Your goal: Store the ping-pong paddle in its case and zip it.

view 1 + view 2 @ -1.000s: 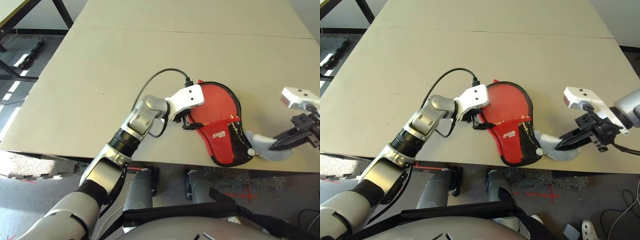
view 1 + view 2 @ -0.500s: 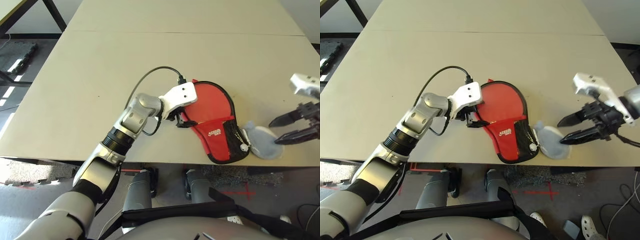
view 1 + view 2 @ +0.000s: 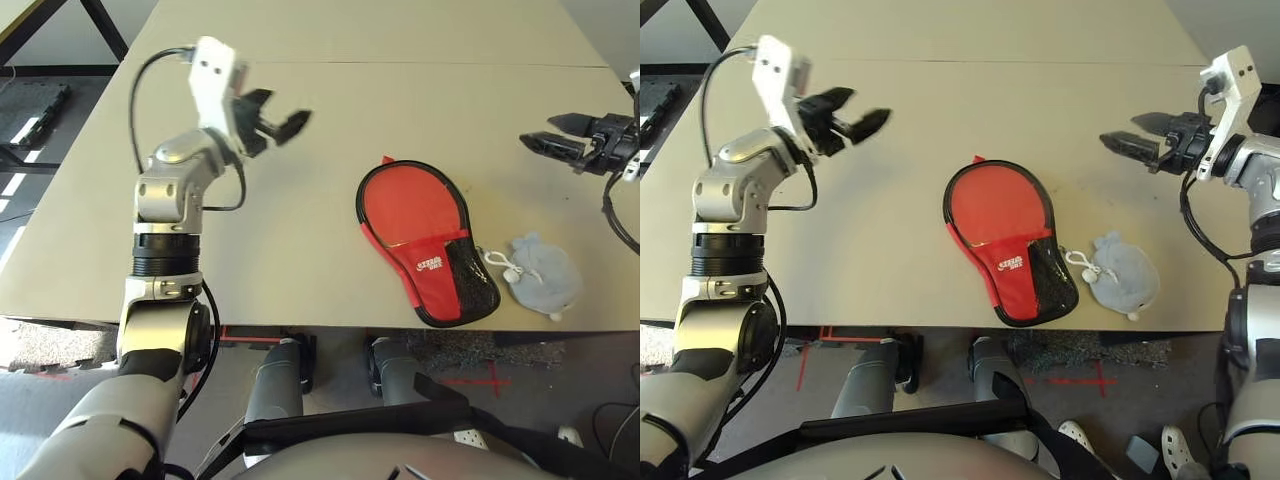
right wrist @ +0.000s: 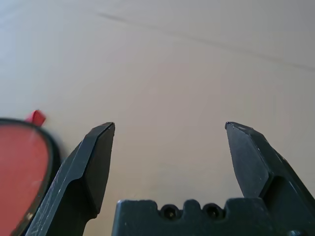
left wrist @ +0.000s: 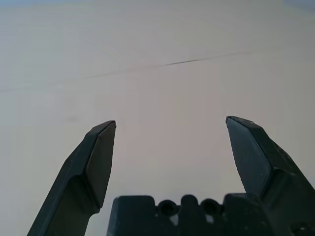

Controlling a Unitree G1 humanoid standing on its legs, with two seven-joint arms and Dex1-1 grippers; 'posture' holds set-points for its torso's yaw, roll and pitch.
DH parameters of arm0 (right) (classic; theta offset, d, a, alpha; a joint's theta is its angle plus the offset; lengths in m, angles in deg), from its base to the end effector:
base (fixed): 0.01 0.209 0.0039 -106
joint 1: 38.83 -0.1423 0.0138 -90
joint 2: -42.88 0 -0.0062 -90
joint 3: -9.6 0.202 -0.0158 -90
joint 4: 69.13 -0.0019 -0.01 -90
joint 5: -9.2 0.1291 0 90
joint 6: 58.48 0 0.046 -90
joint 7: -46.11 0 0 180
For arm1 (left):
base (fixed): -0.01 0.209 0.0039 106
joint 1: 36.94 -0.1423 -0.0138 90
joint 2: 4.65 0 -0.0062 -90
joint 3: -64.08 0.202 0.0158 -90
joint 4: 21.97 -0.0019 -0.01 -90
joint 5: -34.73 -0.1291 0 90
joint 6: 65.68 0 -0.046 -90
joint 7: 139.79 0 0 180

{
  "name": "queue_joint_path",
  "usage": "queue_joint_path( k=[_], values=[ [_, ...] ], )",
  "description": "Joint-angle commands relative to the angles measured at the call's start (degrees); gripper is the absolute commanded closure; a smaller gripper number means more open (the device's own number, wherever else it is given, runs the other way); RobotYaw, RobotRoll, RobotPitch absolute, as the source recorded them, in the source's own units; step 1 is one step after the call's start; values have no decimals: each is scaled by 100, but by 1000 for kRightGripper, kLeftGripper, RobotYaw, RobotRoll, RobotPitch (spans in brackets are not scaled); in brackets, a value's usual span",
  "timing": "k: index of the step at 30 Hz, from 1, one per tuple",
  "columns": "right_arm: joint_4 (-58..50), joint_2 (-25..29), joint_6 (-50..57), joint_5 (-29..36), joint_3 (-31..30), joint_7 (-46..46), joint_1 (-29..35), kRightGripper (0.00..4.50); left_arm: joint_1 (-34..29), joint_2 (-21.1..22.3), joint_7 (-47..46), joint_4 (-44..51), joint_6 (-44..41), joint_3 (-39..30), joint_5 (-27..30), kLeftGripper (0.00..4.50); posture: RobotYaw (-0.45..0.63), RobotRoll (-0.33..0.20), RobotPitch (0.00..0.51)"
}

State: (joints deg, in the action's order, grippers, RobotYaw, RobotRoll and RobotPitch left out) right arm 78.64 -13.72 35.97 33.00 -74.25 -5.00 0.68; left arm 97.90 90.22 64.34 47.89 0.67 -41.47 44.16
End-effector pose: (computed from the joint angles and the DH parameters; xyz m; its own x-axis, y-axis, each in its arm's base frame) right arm 0.2992 -0.3718 0.1935 0.9371 0.3462 -0.0443 -0.3489 0.9325 -0.0936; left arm 0.3268 0.2345 0.1761 0.9670 -0.2440 0.0732 0.2427 0.9697 0.0262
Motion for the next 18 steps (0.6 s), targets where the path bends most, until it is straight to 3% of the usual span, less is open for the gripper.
queue_joint_path(
  k=[1,8,18],
  values=[
    [485,-153,-541,-182,464,906,108,32,-264,124,-715,-516,617,-295,-160,0,-79,0,178],
    [1104,-357,-1145,-398,1071,2350,224,32,-672,208,-1392,-1190,1516,-508,-175,0,-61,0,177],
    [1308,-622,-1322,-607,1358,2777,344,32,-858,189,-1712,-1701,2072,-457,-132,0,-36,0,179]
  ],
)
